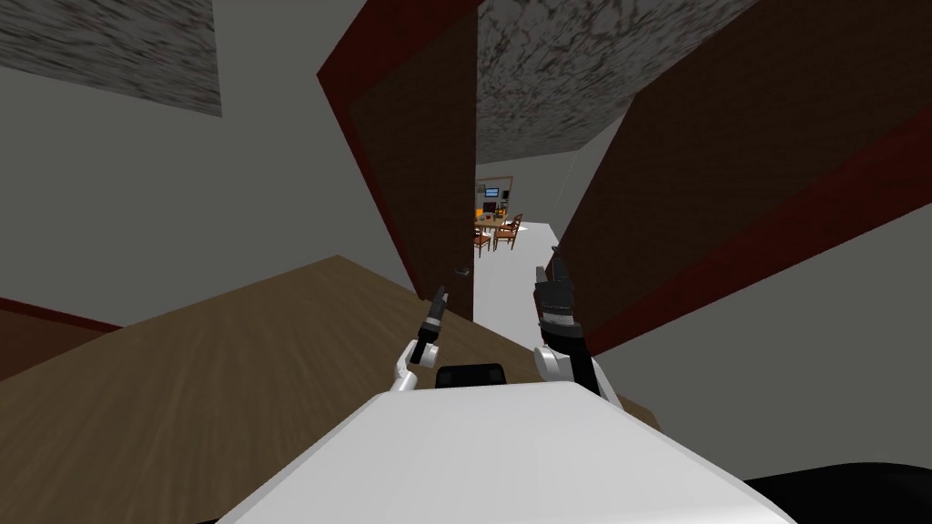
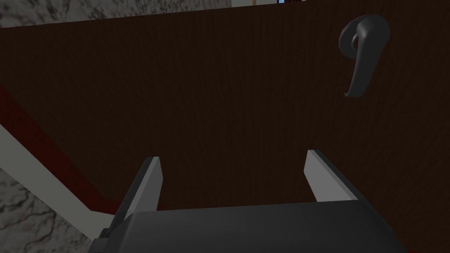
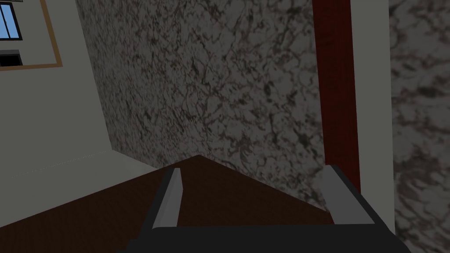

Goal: Push the door open

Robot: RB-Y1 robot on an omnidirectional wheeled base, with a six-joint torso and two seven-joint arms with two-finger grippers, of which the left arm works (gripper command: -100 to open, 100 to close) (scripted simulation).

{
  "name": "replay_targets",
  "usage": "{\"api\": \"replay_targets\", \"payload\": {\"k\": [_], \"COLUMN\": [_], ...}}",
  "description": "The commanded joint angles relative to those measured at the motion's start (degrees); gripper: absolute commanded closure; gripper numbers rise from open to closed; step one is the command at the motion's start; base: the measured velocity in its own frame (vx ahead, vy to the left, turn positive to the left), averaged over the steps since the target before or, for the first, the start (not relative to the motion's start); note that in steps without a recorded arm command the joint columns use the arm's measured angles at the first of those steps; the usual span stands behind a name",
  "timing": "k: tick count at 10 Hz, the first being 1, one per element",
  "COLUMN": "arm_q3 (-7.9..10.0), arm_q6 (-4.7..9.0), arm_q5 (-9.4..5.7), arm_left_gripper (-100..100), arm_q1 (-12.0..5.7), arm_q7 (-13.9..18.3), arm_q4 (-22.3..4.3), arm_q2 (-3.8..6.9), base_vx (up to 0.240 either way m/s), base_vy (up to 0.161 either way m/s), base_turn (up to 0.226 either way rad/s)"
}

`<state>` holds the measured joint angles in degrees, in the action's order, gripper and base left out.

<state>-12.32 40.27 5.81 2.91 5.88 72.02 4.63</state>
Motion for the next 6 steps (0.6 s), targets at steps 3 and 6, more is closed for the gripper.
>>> {"api": "replay_targets", "payload": {"k": [3, 6], "arm_q3": [-1.21, -1.99], "arm_q6": [1.00, 1.67], "arm_q5": [0.20, 0.31], "arm_left_gripper": [-100, -100], "arm_q1": [-1.49, -2.96], "arm_q7": [0.8, 1.4], "arm_q4": [-5.4, -9.5], "arm_q2": [0.02, 0.01], "base_vx": [0.078, 0.054], "base_vy": [0.035, 0.018], "base_turn": [-0.016, -0.016]}}
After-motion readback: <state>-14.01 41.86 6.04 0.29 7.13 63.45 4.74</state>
